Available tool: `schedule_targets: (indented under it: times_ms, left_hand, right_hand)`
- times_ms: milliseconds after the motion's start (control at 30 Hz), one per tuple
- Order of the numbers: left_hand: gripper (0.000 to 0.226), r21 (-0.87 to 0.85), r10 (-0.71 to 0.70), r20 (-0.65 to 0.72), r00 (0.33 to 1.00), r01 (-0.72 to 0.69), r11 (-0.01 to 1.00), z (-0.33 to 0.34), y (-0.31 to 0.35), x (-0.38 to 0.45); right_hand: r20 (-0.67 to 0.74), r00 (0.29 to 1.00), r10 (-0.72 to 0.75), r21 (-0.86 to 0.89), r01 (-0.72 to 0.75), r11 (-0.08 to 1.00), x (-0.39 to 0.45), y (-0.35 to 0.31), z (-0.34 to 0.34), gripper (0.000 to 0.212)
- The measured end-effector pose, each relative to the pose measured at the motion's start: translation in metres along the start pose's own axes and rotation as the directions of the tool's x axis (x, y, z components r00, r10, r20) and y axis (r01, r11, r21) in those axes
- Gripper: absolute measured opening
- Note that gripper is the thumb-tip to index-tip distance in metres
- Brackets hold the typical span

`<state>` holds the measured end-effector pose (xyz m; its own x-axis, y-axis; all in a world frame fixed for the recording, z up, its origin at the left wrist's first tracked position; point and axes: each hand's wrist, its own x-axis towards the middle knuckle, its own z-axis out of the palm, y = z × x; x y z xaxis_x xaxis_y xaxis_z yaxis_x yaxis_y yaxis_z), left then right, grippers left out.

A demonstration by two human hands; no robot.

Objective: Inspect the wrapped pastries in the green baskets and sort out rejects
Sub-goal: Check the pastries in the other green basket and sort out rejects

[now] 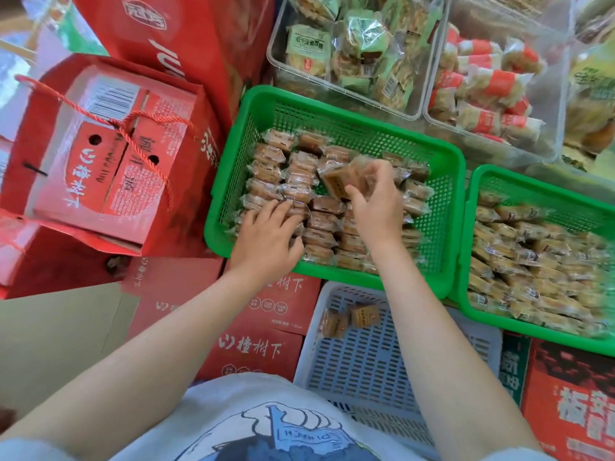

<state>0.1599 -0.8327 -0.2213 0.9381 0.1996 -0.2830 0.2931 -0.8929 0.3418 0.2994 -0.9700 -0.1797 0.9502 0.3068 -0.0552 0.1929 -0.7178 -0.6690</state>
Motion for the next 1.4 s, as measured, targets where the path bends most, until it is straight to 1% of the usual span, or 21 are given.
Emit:
schedule_targets:
  times_ms: [33,100,167,367,500,533,600,633,667,733,767,800,833,867,933,1000,1067,1133,1233,1300,1400]
  left_hand:
    - [0.052,0.006,-0.007,0.01,1.0,0.007,1.0,0.0,0.0,0.002]
    - [0.053,0.018,-0.015,0.012,1.0,0.014,1.0,0.001,0.0,0.003]
    - [0.053,0.036,-0.015,0.002,1.0,0.014,0.999,0.004,0.0,0.003]
    - [0.052,0.052,-0.019,0.008,1.0,0.018,0.998,0.005,-0.001,0.004]
    - [0.051,0.06,-0.017,-0.01,1.0,0.018,0.998,0.006,-0.001,0.004]
    - [0.051,0.062,-0.015,-0.011,1.0,0.016,0.998,0.006,-0.001,0.004]
    - [0.051,0.066,-0.012,-0.017,1.0,0.013,0.998,0.006,-0.001,0.004]
    - [0.052,0.065,-0.01,-0.02,1.0,0.011,0.998,0.007,-0.001,0.004]
    - [0.052,0.062,-0.007,-0.025,1.0,0.009,0.998,0.008,-0.002,0.004]
    - [0.053,0.061,-0.005,-0.036,0.999,0.007,0.998,0.009,-0.002,0.004]
    - [0.053,0.063,-0.005,-0.04,0.999,0.007,0.998,0.009,-0.003,0.004]
    - [0.053,0.064,-0.005,-0.043,0.999,0.007,0.998,0.009,-0.003,0.005]
    - [0.053,0.061,-0.004,-0.041,0.999,0.007,0.998,0.008,-0.003,0.004]
    - [0.054,0.058,-0.001,-0.035,0.999,0.003,0.998,0.007,-0.003,0.004]
    - [0.055,0.061,0.013,-0.014,1.0,-0.012,0.998,0.007,-0.003,0.003]
    - [0.055,0.074,0.021,0.019,1.0,-0.023,0.997,0.006,-0.003,0.003]
    - [0.056,0.088,0.02,0.059,0.998,-0.025,0.996,0.006,-0.003,0.004]
    - [0.058,0.111,0.028,0.081,0.996,-0.037,0.993,0.005,-0.003,0.005]
    - [0.058,0.127,0.032,0.086,0.996,-0.043,0.991,0.004,-0.003,0.006]
    - [0.058,0.134,0.03,0.089,0.996,-0.042,0.99,0.003,-0.003,0.005]
    - [0.058,0.127,0.031,0.094,0.995,-0.043,0.991,0.002,-0.003,0.005]
  right_hand:
    - [0.021,0.995,-0.1,-0.121,0.102,0.987,0.004,0.003,0.003,0.026]
    - [0.127,0.958,-0.258,-0.313,0.286,0.906,0.012,0.005,0.009,0.024]
    - [0.205,0.932,-0.299,-0.408,0.36,0.839,0.018,0.006,0.014,0.026]
    - [0.264,0.92,-0.288,-0.522,0.388,0.76,0.027,0.011,0.023,0.034]
    - [0.278,0.92,-0.276,-0.628,0.392,0.672,0.025,0.018,0.032,0.034]
    - [0.282,0.922,-0.267,-0.638,0.388,0.666,0.025,0.018,0.033,0.036]
    - [0.274,0.929,-0.248,-0.6,0.367,0.711,0.023,0.016,0.033,0.04]
    - [0.266,0.935,-0.233,-0.562,0.347,0.751,0.021,0.015,0.032,0.037]
    - [0.262,0.94,-0.219,-0.524,0.329,0.785,0.018,0.014,0.031,0.029]
    - [0.278,0.939,-0.203,-0.485,0.319,0.814,0.01,0.014,0.03,0.012]
    - [0.293,0.936,-0.197,-0.482,0.322,0.815,0.006,0.015,0.03,0.009]
    - [0.313,0.932,-0.182,-0.493,0.323,0.808,0.003,0.015,0.03,0.012]
    - [0.324,0.934,-0.151,-0.512,0.308,0.802,0.001,0.016,0.031,0.018]
    - [0.318,0.943,-0.098,-0.532,0.263,0.805,0.001,0.015,0.032,0.025]
    - [0.258,0.965,0.044,-0.543,0.107,0.833,0.002,0.012,0.032,0.036]
    - [0.21,0.966,0.151,-0.518,-0.021,0.855,0.003,0.011,0.035,0.034]
    - [0.206,0.952,0.225,-0.477,-0.103,0.873,0.004,0.012,0.037,0.024]
    - [0.208,0.941,0.267,-0.387,-0.172,0.906,0.005,0.013,0.036,0.017]
    - [0.252,0.916,0.314,-0.221,-0.261,0.94,0.006,0.014,0.029,0.013]
    - [0.28,0.887,0.367,-0.119,-0.348,0.93,0.006,0.017,0.025,0.011]
    - [0.334,0.83,0.446,0.073,-0.495,0.866,0.004,0.02,0.018,0.008]
